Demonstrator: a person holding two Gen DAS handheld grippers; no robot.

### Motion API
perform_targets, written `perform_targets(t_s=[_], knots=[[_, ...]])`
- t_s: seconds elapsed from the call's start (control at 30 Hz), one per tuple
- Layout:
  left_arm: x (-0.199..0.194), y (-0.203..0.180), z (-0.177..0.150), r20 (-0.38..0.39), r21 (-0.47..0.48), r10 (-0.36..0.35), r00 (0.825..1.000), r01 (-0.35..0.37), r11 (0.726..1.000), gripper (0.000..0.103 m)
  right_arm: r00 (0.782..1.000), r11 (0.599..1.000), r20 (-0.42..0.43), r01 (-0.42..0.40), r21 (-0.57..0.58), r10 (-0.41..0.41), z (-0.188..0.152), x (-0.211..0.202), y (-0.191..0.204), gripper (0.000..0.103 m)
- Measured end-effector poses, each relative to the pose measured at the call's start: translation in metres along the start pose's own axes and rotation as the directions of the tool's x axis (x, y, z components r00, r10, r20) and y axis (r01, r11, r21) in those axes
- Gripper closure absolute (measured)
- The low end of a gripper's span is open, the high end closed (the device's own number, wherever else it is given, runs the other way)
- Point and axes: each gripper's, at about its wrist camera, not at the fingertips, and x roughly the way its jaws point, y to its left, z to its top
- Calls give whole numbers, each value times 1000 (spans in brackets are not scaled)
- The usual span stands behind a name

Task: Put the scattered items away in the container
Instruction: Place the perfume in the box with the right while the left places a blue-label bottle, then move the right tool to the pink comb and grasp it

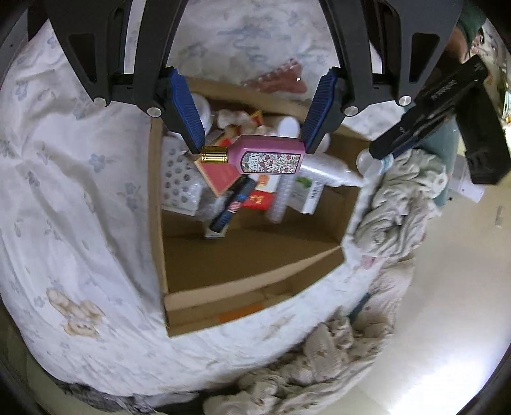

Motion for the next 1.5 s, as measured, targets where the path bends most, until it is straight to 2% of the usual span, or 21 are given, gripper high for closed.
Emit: perform_targets(t_s=[0.13, 0.27, 0.5, 0.53, 0.57, 0.63, 0.73, 0.83, 0.93, 1.0, 1.07, 1.17, 1.27, 1.4, 1.43, 1.5], knots=[[15, -13, 17, -1, 4, 2, 1000, -2, 1000, 46, 999, 1000, -39, -15, 10, 16, -3, 6, -4, 36], [41, -27, 30, -25, 26, 20, 999, -20, 999, 46, 999, 1000, -46, 8, -23, -9, -6, 10, 2, 35], [76, -29, 32, -115, 26, 64, 991, -61, 998, 45, 997, 997, -36, 62, -44, -63, -9, 7, 2, 35], [75, -28, 31, -114, 30, 61, 992, -58, 998, 43, 998, 997, -32, 57, -54, -59, -10, 4, 5, 35], [75, -28, 30, -113, 33, 58, 992, -54, 998, 34, 998, 997, -29, 52, -64, -54, -10, 2, 7, 35], [69, -25, 29, -104, 30, 43, 994, -41, 999, 25, 999, 994, -52, -10, -107, 5, -15, -3, 19, 35], [53, -15, 24, -84, 18, 30, 996, -28, 999, 25, 986, 973, -113, -141, -184, 122, -26, -10, 40, 35], [36, 2, 16, -71, 1, 29, 997, -29, 1000, 25, 969, 929, -199, -203, -308, 145, -45, 0, 63, 35], [19, 28, 2, -61, -36, 50, 997, -52, 998, 25, 948, 864, -288, -253, -436, 132, -67, 14, 86, 35], [11, 46, -9, -70, -57, 70, 995, -74, 996, 25, 938, 823, -335, -257, -506, 86, -83, 31, 95, 35], [8, 58, -19, -89, -59, 85, 992, -91, 994, 25, 935, 781, -355, -219, -585, -4, -101, 52, 101, 35], [7, 74, -34, -118, -63, 103, 988, -111, 992, 25, 938, 707, -324, -144, -692, -126, -119, 74, 101, 36], [6, 87, -48, -130, -96, 106, 986, -119, 988, 25, 934, 616, -267, -67, -785, -238, -135, 93, 98, 36], [14, 99, -67, -172, -124, 104, 980, -126, 984, 25, 926, 494, -140, 57, -867, -352, -145, 111, 94, 38], [20, 100, -69, -195, -132, 99, 976, -127, 983, 25, 925, 476, -113, 79, -876, -363, -145, 114, 94, 39], [27, 101, -72, -224, -145, 94, 970, -129, 981, 25, 932, 474, -101, 83, -877, -349, -144, 121, 95, 37]])
